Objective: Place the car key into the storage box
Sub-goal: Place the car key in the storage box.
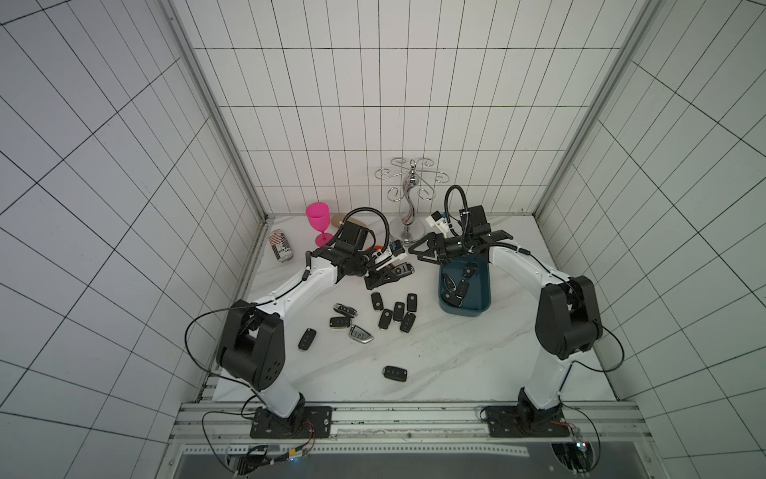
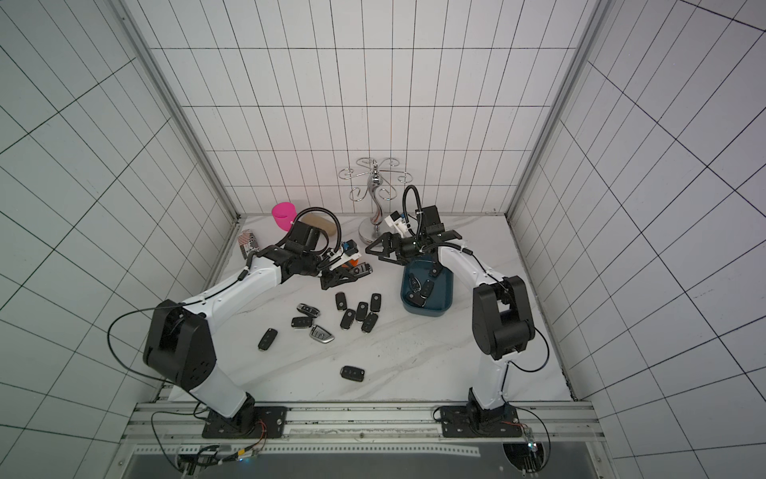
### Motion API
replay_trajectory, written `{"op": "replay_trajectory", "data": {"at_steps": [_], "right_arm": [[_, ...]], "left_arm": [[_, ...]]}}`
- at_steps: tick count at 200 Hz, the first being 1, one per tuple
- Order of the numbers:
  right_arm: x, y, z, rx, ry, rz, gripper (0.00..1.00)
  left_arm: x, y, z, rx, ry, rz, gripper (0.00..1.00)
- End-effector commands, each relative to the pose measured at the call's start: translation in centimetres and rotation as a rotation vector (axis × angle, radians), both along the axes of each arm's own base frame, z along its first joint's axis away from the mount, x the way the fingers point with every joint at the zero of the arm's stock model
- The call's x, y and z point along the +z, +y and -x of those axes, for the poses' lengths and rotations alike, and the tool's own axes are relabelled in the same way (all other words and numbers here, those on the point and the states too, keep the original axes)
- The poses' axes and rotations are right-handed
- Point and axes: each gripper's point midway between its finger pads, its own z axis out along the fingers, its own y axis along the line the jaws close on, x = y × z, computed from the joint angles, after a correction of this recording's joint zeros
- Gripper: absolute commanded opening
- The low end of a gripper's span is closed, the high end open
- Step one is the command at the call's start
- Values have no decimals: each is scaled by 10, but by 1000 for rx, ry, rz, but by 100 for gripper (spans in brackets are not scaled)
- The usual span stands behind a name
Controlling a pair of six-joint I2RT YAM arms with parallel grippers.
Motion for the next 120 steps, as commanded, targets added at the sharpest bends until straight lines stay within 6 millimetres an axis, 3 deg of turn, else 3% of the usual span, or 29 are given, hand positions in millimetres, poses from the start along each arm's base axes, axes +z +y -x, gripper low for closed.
{"op": "replay_trajectory", "data": {"at_steps": [1, 55, 120], "right_arm": [[-12, 7, 9, 21, 43, -13, 94], [-16, 14, 15, 46, 65, -31, 79], [-23, 20, 16, 71, 92, -45, 65]], "left_arm": [[7, -6, -17, 32, -46, 9, 30], [14, -15, -33, 50, -69, 29, 30], [15, -31, -27, 14, -62, 33, 30]]}}
